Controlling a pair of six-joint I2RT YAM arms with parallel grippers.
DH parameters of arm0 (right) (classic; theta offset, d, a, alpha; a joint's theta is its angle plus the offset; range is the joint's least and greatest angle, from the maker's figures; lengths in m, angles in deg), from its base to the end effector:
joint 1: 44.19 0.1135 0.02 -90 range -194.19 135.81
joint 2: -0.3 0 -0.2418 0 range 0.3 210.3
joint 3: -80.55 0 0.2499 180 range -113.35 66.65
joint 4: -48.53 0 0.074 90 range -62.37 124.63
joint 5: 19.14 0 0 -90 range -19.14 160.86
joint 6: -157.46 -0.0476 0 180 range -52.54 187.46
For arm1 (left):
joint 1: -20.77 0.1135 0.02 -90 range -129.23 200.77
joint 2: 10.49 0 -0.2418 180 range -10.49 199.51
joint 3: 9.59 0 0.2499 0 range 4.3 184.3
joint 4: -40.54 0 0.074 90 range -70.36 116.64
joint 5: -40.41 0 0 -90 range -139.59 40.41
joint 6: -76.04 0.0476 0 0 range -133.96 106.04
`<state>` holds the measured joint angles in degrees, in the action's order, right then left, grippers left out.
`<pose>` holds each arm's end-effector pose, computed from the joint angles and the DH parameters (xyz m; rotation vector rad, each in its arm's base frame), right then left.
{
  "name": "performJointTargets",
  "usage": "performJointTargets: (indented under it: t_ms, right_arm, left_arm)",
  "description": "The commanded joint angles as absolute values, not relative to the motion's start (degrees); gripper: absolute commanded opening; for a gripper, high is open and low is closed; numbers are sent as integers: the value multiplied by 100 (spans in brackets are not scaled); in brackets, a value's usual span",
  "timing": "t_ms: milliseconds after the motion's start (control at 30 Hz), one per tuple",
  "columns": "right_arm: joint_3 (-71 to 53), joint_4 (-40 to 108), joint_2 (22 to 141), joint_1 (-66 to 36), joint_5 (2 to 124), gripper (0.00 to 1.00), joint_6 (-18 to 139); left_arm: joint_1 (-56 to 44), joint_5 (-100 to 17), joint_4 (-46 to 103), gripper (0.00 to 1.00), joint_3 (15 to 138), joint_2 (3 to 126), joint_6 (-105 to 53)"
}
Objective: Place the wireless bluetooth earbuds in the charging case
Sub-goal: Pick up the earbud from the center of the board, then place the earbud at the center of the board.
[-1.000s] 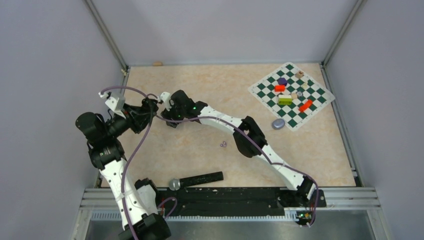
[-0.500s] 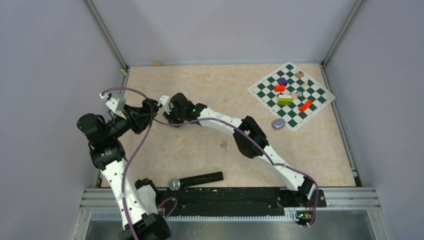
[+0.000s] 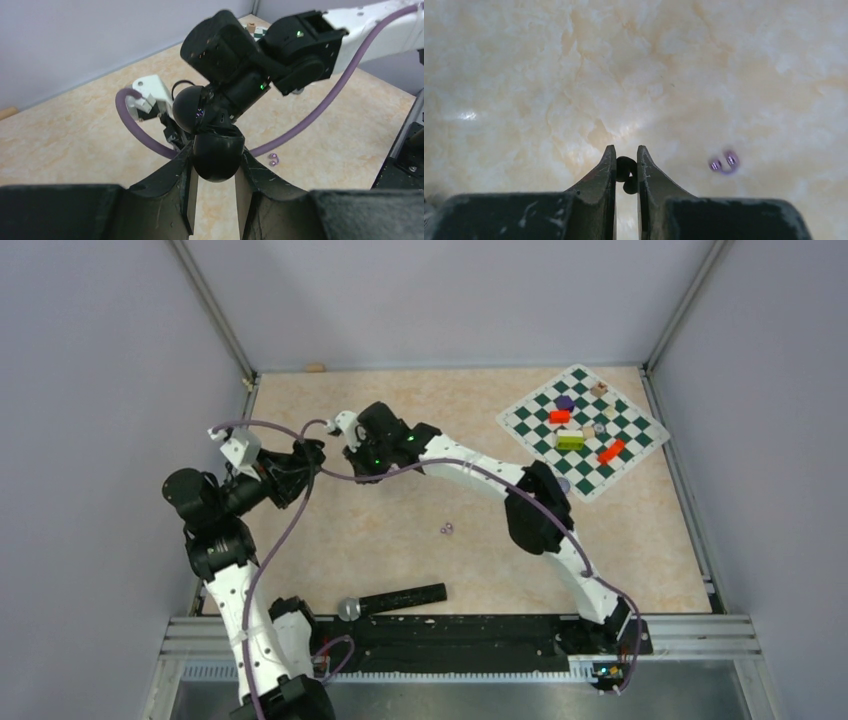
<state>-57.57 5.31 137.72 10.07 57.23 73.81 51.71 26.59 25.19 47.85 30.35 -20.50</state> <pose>0.3043 0.4421 0.1989 -1.3131 1.9979 0.6871 0.1626 0.0436 0.3449 0.5489 1.5114 -0.6904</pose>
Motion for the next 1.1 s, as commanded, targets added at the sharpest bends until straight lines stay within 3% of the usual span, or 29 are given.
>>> performJointTargets:
  t_ms: [0, 167, 333, 467, 667, 967, 1067]
  right_arm:
    - [-4997, 575, 12262, 526, 5575, 4, 7057]
    - [-2994, 1152, 10780, -253, 5653, 5, 7076]
    - [-709, 2078, 9574, -848, 6164, 5, 7317]
    - [422, 2604, 9287, -1186, 6137, 6, 7253]
    - [384, 2454, 9729, -1756, 5910, 6, 7038]
    - [567, 2610, 10080, -2229, 5831, 10, 6824]
    - [517, 2534, 10203, -2356, 5527, 17, 6833]
  left_arm:
    - [4402, 2063, 2706, 0, 4851, 3343, -1613]
    - [2924, 1531, 1021, 0, 5674, 4400, -164]
    - [2353, 1848, 246, 0, 6594, 5511, 330]
    - [1913, 2004, 215, 0, 6841, 5963, 484]
    - [1155, 2025, 780, 0, 6595, 6467, 373]
    - [527, 2039, -1217, 0, 7149, 6984, 2186]
    - [455, 1978, -1871, 0, 7391, 7101, 2631]
